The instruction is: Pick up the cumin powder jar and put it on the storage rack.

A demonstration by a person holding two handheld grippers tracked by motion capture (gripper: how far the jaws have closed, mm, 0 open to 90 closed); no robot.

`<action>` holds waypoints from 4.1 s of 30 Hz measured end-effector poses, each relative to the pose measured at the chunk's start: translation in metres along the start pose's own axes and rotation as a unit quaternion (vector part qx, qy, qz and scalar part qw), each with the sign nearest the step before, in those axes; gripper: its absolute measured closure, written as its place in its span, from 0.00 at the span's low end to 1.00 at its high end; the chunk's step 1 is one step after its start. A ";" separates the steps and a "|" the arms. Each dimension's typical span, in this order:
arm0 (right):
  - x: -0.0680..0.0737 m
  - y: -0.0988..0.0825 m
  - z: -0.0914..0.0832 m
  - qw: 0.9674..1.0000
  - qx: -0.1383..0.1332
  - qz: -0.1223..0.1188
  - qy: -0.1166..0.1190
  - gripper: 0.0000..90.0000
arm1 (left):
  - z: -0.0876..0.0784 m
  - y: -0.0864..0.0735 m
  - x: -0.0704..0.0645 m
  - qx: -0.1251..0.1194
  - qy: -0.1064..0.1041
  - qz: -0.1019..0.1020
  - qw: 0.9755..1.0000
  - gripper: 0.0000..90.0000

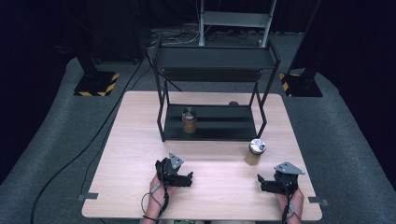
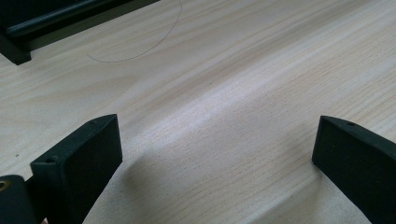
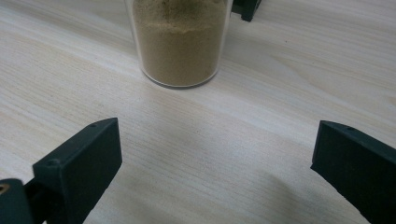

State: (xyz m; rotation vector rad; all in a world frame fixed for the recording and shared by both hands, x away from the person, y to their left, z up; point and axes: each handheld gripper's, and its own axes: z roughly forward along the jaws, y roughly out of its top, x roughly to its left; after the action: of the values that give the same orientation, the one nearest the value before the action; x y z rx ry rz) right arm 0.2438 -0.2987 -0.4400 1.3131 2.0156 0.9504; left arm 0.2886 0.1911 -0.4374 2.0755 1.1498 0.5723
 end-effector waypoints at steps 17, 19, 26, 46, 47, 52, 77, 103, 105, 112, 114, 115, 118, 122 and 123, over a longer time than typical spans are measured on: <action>0.004 0.022 0.007 1.000 -0.023 0.004 0.014 0.00 | 0.000 0.001 -0.003 0.002 0.005 0.007 1.000 0.02; 0.003 0.029 0.012 0.999 -0.023 0.006 0.023 0.00 | 0.001 0.001 -0.003 0.002 0.004 0.008 1.000 0.02; 0.000 0.049 0.031 0.999 -0.026 0.002 0.046 0.00 | 0.001 0.001 -0.003 0.002 0.004 0.008 1.000 0.02; -0.002 0.058 0.045 0.998 -0.040 0.000 0.046 0.17 | 0.000 0.001 -0.004 0.002 0.005 0.010 1.000 0.02; -0.003 0.057 0.045 0.998 -0.042 0.001 0.046 0.18 | 0.000 0.001 -0.004 0.001 0.005 0.010 1.000 0.02; -0.003 0.058 0.044 0.999 -0.034 0.009 0.041 0.28 | 0.000 0.001 -0.004 0.001 0.005 0.011 1.000 0.02; 0.001 0.058 0.043 0.999 -0.036 0.007 0.039 0.33 | 0.000 0.001 -0.004 0.001 0.006 0.012 1.000 0.02; 0.006 0.083 0.035 0.997 -0.059 -0.014 0.042 0.33 | 0.000 0.001 -0.004 0.001 0.005 0.014 1.000 0.02; 0.006 0.085 0.034 0.997 -0.060 -0.015 0.041 0.33 | 0.000 0.001 -0.004 0.001 0.005 0.014 1.000 0.02; 0.006 0.094 0.035 0.997 -0.064 -0.022 0.043 0.33 | 0.000 0.000 -0.004 0.001 0.005 0.014 1.000 0.02; 0.007 0.096 0.035 0.997 -0.064 -0.024 0.043 0.33 | 0.000 0.001 -0.004 0.001 0.005 0.014 1.000 0.02; 0.006 0.097 0.036 0.997 -0.065 -0.025 0.043 0.33 | 0.000 0.001 -0.004 0.001 0.005 0.014 1.000 0.02; 0.007 0.101 0.037 0.997 -0.065 -0.027 0.044 0.33 | 0.000 0.001 -0.004 0.001 0.004 0.014 1.000 0.02; 0.005 0.106 0.040 0.996 -0.065 -0.029 0.045 0.33 | 0.000 0.001 -0.004 0.001 0.004 0.013 1.000 0.02; 0.005 0.107 0.040 0.996 -0.065 -0.029 0.046 0.33 | 0.000 0.001 -0.004 0.001 0.004 0.013 1.000 0.02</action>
State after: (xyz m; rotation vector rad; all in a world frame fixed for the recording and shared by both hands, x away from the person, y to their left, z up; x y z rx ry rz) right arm 0.3296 -0.2543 -0.3794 1.1533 2.0113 1.1128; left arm 0.2872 0.1876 -0.4374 2.0949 1.1298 0.5924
